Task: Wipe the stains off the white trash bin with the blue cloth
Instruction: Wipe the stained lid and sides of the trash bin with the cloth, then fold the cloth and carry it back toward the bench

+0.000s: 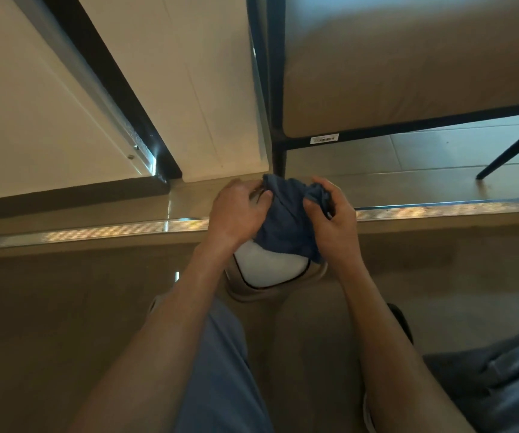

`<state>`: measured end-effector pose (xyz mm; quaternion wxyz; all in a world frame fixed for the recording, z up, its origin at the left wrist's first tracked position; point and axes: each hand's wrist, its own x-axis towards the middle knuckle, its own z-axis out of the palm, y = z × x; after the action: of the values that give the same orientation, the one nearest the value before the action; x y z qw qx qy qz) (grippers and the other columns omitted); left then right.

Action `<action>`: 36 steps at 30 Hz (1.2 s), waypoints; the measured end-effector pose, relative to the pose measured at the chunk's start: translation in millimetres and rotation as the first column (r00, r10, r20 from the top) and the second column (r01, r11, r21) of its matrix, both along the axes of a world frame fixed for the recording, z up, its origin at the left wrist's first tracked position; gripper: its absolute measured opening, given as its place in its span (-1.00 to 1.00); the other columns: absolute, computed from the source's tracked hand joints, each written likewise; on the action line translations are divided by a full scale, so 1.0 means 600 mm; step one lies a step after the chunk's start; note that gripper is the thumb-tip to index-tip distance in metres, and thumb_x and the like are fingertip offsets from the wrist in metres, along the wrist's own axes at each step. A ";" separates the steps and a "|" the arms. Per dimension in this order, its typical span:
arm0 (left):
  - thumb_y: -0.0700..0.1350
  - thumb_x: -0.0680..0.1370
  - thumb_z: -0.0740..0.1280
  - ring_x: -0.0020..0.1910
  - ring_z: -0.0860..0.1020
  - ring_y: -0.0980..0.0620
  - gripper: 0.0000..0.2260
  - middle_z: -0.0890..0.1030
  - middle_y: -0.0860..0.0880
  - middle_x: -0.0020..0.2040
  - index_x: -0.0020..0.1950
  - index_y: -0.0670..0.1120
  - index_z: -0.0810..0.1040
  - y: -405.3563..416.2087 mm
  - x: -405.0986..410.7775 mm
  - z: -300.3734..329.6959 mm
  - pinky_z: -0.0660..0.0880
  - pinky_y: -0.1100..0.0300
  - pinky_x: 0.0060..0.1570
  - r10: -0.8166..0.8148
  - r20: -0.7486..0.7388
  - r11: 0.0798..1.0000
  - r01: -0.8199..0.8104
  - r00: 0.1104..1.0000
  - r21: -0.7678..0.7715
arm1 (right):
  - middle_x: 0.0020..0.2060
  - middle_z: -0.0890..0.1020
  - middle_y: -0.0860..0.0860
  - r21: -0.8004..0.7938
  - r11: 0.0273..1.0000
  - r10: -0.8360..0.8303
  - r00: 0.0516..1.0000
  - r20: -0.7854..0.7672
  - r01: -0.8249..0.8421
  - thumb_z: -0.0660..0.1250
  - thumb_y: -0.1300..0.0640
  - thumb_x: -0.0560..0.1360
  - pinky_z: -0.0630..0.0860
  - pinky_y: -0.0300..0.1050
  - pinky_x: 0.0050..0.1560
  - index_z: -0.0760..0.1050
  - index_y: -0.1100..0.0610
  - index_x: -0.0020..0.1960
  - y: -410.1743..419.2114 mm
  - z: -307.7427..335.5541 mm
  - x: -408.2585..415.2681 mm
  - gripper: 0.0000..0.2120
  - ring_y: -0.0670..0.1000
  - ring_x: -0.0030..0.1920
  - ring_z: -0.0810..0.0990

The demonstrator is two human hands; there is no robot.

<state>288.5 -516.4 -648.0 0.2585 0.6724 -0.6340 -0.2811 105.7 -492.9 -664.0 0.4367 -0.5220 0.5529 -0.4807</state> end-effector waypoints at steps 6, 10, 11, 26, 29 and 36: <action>0.07 0.63 0.34 0.13 0.61 0.15 -0.75 0.65 0.13 0.10 0.30 0.11 0.56 0.012 -0.020 0.036 0.57 -0.05 0.22 0.036 -0.344 0.999 -0.031 0.938 0.020 | 0.15 0.53 -0.05 0.084 0.993 -0.103 0.970 0.220 0.086 0.09 0.24 0.69 0.49 -0.35 0.10 0.46 -0.02 0.26 0.004 0.037 0.006 -0.72 -0.29 0.07 0.55; 0.09 0.59 0.41 0.16 0.60 0.12 -0.49 0.57 0.18 0.15 0.51 0.14 0.37 0.027 -0.041 0.052 0.57 0.10 0.20 0.007 -0.435 0.994 0.040 0.900 0.098 | 0.04 0.55 -0.07 0.142 0.981 -0.167 0.952 0.256 0.134 0.03 0.21 0.69 0.49 -0.40 -0.06 0.50 0.06 0.22 -0.010 0.057 0.002 -0.71 -0.35 -0.09 0.56; 0.09 0.57 0.43 0.17 0.59 0.12 -0.45 0.56 0.20 0.16 0.53 0.16 0.34 0.031 -0.044 0.052 0.57 0.12 0.20 -0.008 -0.388 0.993 0.054 0.921 0.107 | 0.02 0.55 -0.08 0.163 0.979 -0.164 0.952 0.258 0.124 0.03 0.20 0.69 0.50 -0.40 -0.08 0.51 0.06 0.21 -0.014 0.060 0.002 -0.71 -0.34 -0.09 0.56; -0.15 0.69 0.24 -0.09 0.56 0.31 -0.87 0.58 0.12 -0.04 0.20 -0.01 0.53 0.055 -0.042 0.046 0.44 0.45 -0.22 0.210 -0.262 0.977 -0.213 0.942 0.015 | 0.02 0.59 -0.16 0.313 0.928 0.168 0.978 0.125 -0.200 0.30 0.24 0.60 0.60 -0.17 0.07 0.50 -0.18 0.09 -0.055 0.057 -0.018 -0.70 -0.23 0.01 0.60; -0.15 0.71 0.19 -0.16 0.53 0.37 -0.89 0.53 0.14 -0.10 0.20 -0.02 0.46 0.065 -0.060 0.082 0.41 0.47 -0.30 0.264 -0.246 0.965 -0.254 0.933 0.070 | 0.07 0.63 -0.10 0.460 0.866 0.117 0.973 0.199 -0.198 0.24 0.23 0.63 0.61 -0.08 0.10 0.55 -0.17 0.08 -0.059 0.089 -0.022 -0.71 -0.09 0.09 0.62; -0.17 0.70 0.22 -0.18 0.51 0.31 -0.93 0.49 0.13 -0.15 0.18 -0.07 0.43 0.078 -0.108 0.190 0.39 0.43 -0.27 0.369 -0.217 0.926 -0.339 0.904 0.164 | 0.02 0.68 0.02 0.609 0.783 0.041 0.988 0.151 -0.126 0.20 0.24 0.64 0.65 -0.10 -0.02 0.57 -0.04 0.10 -0.054 0.199 -0.059 -0.76 -0.01 0.05 0.68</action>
<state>223.7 -469.4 -533.7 0.3396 0.7513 -0.4463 -0.3480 70.2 -525.4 -544.6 0.6390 -0.3425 0.6261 -0.2869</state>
